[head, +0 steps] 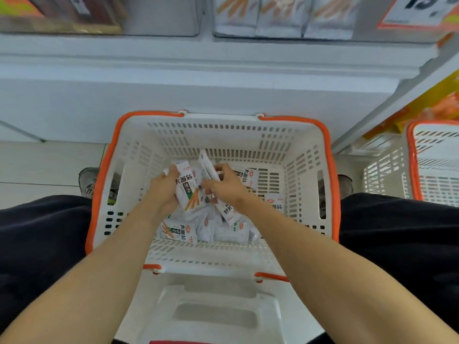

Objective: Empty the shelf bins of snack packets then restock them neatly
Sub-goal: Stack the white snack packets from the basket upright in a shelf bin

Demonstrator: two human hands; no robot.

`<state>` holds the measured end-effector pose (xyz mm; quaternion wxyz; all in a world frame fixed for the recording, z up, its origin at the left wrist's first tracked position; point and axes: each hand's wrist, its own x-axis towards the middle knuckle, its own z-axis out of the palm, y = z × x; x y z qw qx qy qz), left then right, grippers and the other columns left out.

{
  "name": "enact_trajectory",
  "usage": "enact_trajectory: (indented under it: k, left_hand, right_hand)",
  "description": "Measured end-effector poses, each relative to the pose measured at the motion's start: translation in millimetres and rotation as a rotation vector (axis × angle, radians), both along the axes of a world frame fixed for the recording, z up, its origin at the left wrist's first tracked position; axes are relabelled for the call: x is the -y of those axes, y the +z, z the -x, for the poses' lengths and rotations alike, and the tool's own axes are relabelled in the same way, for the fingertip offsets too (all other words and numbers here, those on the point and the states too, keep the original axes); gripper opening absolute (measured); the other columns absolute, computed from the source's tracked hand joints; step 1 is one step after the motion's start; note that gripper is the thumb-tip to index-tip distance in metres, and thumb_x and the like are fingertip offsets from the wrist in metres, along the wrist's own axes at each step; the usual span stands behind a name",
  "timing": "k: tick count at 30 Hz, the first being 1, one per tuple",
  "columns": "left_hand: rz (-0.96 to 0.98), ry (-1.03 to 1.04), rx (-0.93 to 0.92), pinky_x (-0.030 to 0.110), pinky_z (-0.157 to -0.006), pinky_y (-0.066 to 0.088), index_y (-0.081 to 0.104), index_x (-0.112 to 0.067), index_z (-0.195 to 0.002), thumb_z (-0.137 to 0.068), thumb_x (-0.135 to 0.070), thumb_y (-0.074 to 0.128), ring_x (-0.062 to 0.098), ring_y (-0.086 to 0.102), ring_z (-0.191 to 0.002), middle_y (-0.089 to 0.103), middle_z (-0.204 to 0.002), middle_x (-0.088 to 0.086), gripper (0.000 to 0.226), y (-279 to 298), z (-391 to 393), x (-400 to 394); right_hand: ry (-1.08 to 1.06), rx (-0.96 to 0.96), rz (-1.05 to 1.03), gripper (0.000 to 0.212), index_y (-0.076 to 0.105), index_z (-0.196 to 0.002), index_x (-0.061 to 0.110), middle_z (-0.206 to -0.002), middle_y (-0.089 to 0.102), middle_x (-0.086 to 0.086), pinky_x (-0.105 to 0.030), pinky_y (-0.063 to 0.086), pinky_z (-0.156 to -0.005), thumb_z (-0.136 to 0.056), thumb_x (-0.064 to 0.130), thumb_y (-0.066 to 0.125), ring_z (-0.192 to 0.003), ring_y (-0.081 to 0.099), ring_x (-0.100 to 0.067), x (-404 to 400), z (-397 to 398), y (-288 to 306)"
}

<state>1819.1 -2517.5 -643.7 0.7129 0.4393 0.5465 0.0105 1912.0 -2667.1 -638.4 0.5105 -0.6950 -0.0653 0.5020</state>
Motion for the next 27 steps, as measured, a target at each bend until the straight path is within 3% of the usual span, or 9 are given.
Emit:
enact_trajectory:
  k: [4, 7, 10, 13, 15, 18, 22, 24, 27]
  left_hand:
    - [0.185, -0.029, 0.059, 0.045, -0.091, 0.054, 0.053, -0.005, -0.138, -0.104, -0.051, 0.036, 0.036, 0.061, -0.121, 0.059, -0.138, 0.021, 0.060, 0.1, 6.0, 10.9]
    - [0.255, 0.008, 0.132, 0.047, -0.091, 0.051, 0.058, -0.008, -0.133, -0.103, -0.056, 0.029, 0.034, 0.062, -0.118, 0.064, -0.131, 0.020, 0.063, 2.8, 6.0, 20.0]
    - [0.306, -0.107, 0.195, 0.045, -0.097, 0.053, 0.057, -0.008, -0.135, -0.102, -0.049, 0.041, 0.032, 0.063, -0.121, 0.064, -0.132, 0.018, 0.056, 2.5, 8.0, 23.0]
    - [0.295, -0.147, 0.150, 0.041, -0.087, 0.060, 0.058, 0.000, -0.134, -0.101, -0.021, 0.055, 0.032, 0.065, -0.117, 0.063, -0.132, 0.021, 0.040, 0.3, 9.2, 28.2]
    - [0.300, -0.122, 0.106, 0.046, -0.082, 0.061, 0.062, -0.002, -0.129, -0.101, -0.021, 0.056, 0.033, 0.069, -0.106, 0.067, -0.126, 0.023, 0.035, -3.5, 11.4, 28.2]
    - [0.178, -0.192, -0.041, 0.043, -0.068, 0.063, 0.066, -0.006, -0.118, -0.099, -0.022, 0.060, 0.028, 0.073, -0.083, 0.070, -0.117, 0.022, 0.026, -12.0, 13.9, 25.0]
    - [0.065, -0.309, -0.166, 0.034, -0.054, 0.060, 0.065, -0.001, -0.116, -0.096, -0.022, 0.066, 0.022, 0.073, -0.065, 0.075, -0.095, 0.016, 0.029, -17.5, 20.6, 24.2]
    - [0.081, -0.364, -0.177, 0.034, -0.054, 0.060, 0.065, 0.000, -0.120, -0.097, -0.022, 0.065, 0.022, 0.073, -0.064, 0.076, -0.093, 0.016, 0.032, -18.6, 22.6, 22.1]
    - [0.219, -0.318, -0.148, 0.043, -0.065, 0.063, 0.064, 0.000, -0.124, -0.098, -0.020, 0.063, 0.028, 0.074, -0.074, 0.073, -0.106, 0.022, 0.033, -17.6, 21.5, 18.8]
  right_hand:
    - [0.049, 0.086, 0.034, 0.029, 0.061, -0.121, 0.020, -0.119, 0.062, -0.002, -0.039, 0.058, -0.085, -0.097, 0.035, 0.063, -0.103, 0.064, -0.023, -5.1, 15.7, 1.2]
    - [-0.004, 0.130, 0.082, 0.040, 0.050, -0.124, 0.018, -0.112, 0.060, 0.000, -0.034, 0.058, -0.081, -0.091, 0.015, 0.072, -0.101, 0.065, -0.022, 2.7, 19.6, -2.2]
    - [-0.044, 0.165, 0.098, 0.044, 0.053, -0.117, 0.015, -0.102, 0.066, 0.001, -0.028, 0.058, -0.075, -0.084, 0.015, 0.081, -0.090, 0.068, -0.016, 10.1, 14.6, -3.0]
    - [0.076, 0.181, 0.103, 0.040, 0.060, -0.112, 0.016, -0.093, 0.067, 0.004, -0.025, 0.056, -0.070, -0.080, 0.017, 0.085, -0.079, 0.066, -0.009, 13.6, 6.6, -0.2]
    - [0.228, 0.181, 0.121, 0.040, 0.062, -0.112, 0.019, -0.096, 0.067, 0.005, -0.025, 0.054, -0.074, -0.079, 0.022, 0.085, -0.086, 0.065, -0.009, 16.5, 0.1, -3.5]
    - [0.312, 0.255, 0.265, 0.037, 0.064, -0.124, 0.017, -0.120, 0.066, -0.002, -0.032, 0.050, -0.095, -0.090, 0.030, 0.074, -0.111, 0.063, -0.019, 26.6, -10.6, -20.5]
    - [0.316, 0.427, 0.582, 0.059, 0.047, -0.136, 0.008, -0.128, 0.060, -0.012, -0.035, 0.050, -0.090, -0.088, 0.028, 0.074, -0.115, 0.058, -0.029, 53.3, -12.1, -65.2]
    - [0.345, 0.396, 0.605, 0.065, 0.051, -0.131, 0.009, -0.126, 0.061, -0.010, -0.038, 0.052, -0.092, -0.079, 0.031, 0.084, -0.112, 0.059, -0.028, 60.5, -5.2, -80.3]
    - [0.349, 0.318, 0.581, 0.038, 0.063, -0.111, 0.010, -0.116, 0.069, -0.009, -0.030, 0.052, -0.078, -0.081, 0.021, 0.083, -0.100, 0.065, -0.024, 55.6, -6.0, -79.6]
